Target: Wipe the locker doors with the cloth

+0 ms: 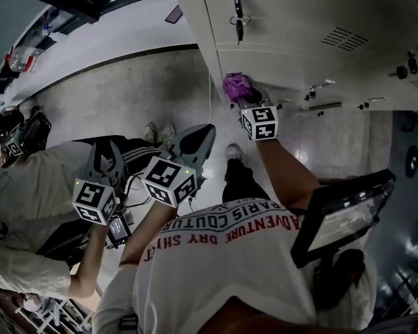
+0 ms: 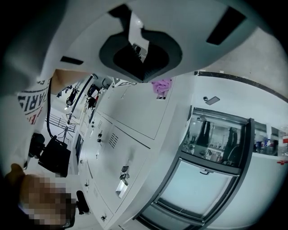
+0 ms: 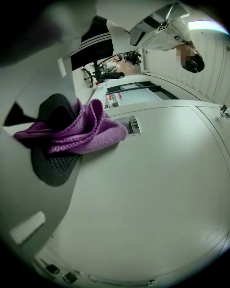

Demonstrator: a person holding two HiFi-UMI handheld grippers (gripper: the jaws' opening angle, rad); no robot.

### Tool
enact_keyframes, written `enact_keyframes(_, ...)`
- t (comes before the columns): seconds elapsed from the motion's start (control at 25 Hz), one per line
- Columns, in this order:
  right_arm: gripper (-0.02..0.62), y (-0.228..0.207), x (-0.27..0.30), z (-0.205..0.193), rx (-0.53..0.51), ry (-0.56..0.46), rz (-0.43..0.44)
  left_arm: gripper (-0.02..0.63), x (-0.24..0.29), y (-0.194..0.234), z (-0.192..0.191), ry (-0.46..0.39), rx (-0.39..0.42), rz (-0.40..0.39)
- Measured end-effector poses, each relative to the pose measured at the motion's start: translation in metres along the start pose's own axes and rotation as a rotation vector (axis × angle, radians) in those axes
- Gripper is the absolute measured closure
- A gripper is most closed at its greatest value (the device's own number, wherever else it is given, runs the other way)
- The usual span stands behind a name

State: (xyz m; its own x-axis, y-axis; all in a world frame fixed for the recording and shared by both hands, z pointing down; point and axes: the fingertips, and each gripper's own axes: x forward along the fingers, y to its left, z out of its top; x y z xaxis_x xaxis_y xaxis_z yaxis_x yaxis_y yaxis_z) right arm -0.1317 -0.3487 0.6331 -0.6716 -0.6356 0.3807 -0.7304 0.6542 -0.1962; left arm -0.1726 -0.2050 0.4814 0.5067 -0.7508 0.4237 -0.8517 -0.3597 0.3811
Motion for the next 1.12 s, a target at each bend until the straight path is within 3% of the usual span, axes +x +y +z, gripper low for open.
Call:
enact_keyframes(0.48,0.522,-0.046,-0.029,0.001,-0.004,-0.015,-0.069,0.604,0.018,-0.013,-0.007,0.023,-0.002,-0.046)
enact_keyframes(1.12,0.522,-0.177,-0.115,-0.005,0.153,-0.061,-0.356,0.604,0.052,-0.041,-0.014,0.067,0.033,-0.118)
